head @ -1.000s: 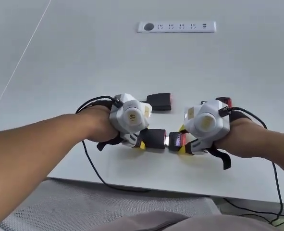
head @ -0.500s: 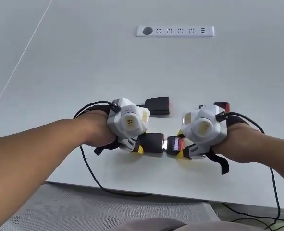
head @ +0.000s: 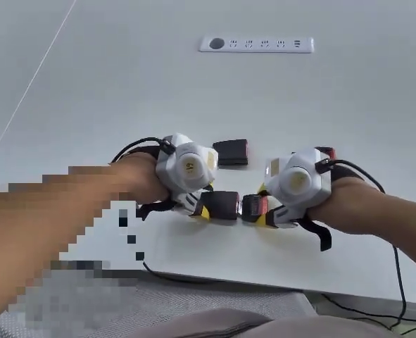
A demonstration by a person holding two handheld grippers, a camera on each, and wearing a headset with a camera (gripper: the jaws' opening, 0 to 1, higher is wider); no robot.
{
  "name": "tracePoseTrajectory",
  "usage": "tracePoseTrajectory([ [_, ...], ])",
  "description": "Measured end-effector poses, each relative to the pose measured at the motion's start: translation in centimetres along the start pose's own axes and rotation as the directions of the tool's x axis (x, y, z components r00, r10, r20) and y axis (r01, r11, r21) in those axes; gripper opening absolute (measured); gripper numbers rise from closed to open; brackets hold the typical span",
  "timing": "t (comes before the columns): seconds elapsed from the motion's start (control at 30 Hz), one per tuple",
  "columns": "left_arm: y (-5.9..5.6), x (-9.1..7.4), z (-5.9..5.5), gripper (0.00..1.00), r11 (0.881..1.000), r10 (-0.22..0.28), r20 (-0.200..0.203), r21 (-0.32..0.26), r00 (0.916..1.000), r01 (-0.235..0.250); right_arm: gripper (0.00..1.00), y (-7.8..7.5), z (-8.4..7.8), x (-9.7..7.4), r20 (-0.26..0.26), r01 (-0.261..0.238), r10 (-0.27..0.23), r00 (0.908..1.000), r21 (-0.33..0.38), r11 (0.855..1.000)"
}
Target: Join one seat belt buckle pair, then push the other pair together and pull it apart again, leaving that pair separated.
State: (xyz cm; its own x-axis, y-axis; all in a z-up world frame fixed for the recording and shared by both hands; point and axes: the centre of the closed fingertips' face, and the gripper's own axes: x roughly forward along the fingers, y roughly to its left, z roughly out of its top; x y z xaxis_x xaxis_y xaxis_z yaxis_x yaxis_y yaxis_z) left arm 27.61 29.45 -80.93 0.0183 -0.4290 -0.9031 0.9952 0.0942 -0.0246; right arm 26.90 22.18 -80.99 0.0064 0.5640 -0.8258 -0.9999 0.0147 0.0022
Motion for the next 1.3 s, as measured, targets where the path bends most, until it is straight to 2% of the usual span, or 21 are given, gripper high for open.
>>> tracePoseTrajectory([
  [0.1,0.2,-1.1,0.6,0.38,1.000,0.017,0.018,0.012,0.9997,-0.017,0.30,-0.3,1.0,-1.1,0.032,0.007,-0.007,0.9995,0.007,1.000],
  [0.2,1.0,-1.7,1.2,0.38,0.999,0.041,0.027,0.026,0.9988,-0.042,0.31,-0.5,1.7,-1.7,0.044,0.012,-0.012,0.9990,0.000,1.000],
  [0.33,2.2,-1.8,1.7,0.38,0.998,0.062,0.031,0.029,0.9976,-0.063,0.32,-1.3,1.6,-2.0,0.042,0.023,-0.023,0.9989,-0.010,1.000],
  [0.43,2.7,-2.0,2.6,0.39,0.997,0.074,0.041,0.028,0.9964,-0.075,0.32,-1.7,1.2,-2.3,0.035,0.027,-0.027,0.9990,-0.005,1.000],
  [0.6,3.8,-2.0,3.6,0.42,0.996,0.079,0.050,0.029,0.9956,-0.080,0.32,-2.9,-0.2,-3.2,0.009,0.038,-0.038,0.9992,-0.001,0.999],
  [0.83,7.2,-2.5,4.1,0.43,0.993,0.117,0.063,0.025,0.9911,-0.119,0.34,-5.4,-2.4,-4.9,-0.024,0.074,-0.073,0.9970,0.027,0.997],
  [0.93,8.1,-2.5,4.3,0.43,0.992,0.126,0.071,0.014,0.9895,-0.127,0.34,-6.4,-3.4,-5.7,-0.036,0.084,-0.082,0.9960,0.036,0.996],
  [1.1,9.5,-2.3,4.2,0.43,0.989,0.144,0.065,0.014,0.9874,-0.145,0.34,-8.1,-5.3,-6.8,-0.066,0.109,-0.106,0.9921,0.037,0.993],
  [1.3,10.4,-1.2,3.8,0.44,0.991,0.130,0.042,0.011,0.9907,-0.130,0.34,-9.6,-7.4,-7.6,-0.092,0.124,-0.120,0.9886,0.043,0.991],
])
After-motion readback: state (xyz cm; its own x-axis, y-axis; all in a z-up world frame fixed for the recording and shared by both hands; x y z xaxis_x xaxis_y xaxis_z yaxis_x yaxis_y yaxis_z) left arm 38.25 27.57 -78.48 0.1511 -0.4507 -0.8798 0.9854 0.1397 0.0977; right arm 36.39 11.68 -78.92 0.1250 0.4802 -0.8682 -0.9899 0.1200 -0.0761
